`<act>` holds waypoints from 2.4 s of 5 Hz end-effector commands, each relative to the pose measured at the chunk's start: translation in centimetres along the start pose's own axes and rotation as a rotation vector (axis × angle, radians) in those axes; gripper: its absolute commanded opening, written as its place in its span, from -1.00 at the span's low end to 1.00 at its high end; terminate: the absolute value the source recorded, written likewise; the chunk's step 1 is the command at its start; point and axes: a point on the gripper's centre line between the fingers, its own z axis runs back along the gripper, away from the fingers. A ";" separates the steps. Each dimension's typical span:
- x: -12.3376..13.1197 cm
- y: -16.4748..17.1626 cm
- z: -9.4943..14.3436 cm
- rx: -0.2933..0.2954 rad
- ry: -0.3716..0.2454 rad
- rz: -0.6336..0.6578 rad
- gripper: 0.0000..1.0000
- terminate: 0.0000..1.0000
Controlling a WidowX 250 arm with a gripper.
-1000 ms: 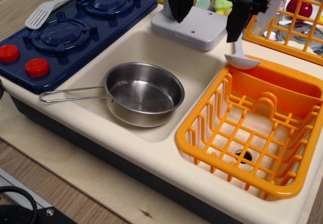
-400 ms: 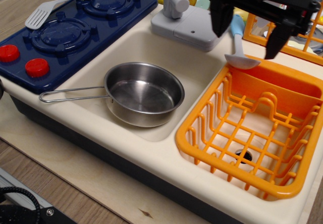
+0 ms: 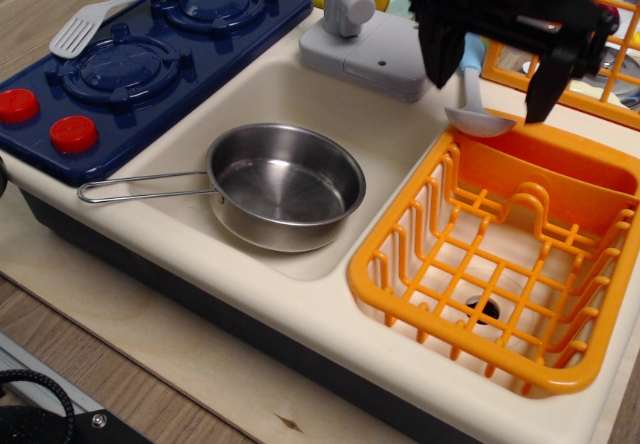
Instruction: Put spoon into pan
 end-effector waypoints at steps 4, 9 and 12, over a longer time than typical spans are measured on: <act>0.2 1.2 -0.5 -0.029 -0.057 0.025 -1.00 -1.00; -5.7 8.4 3.2 0.125 -0.099 -0.175 -1.00 -1.00; -5.7 8.4 3.2 0.125 -0.099 -0.175 1.00 -1.00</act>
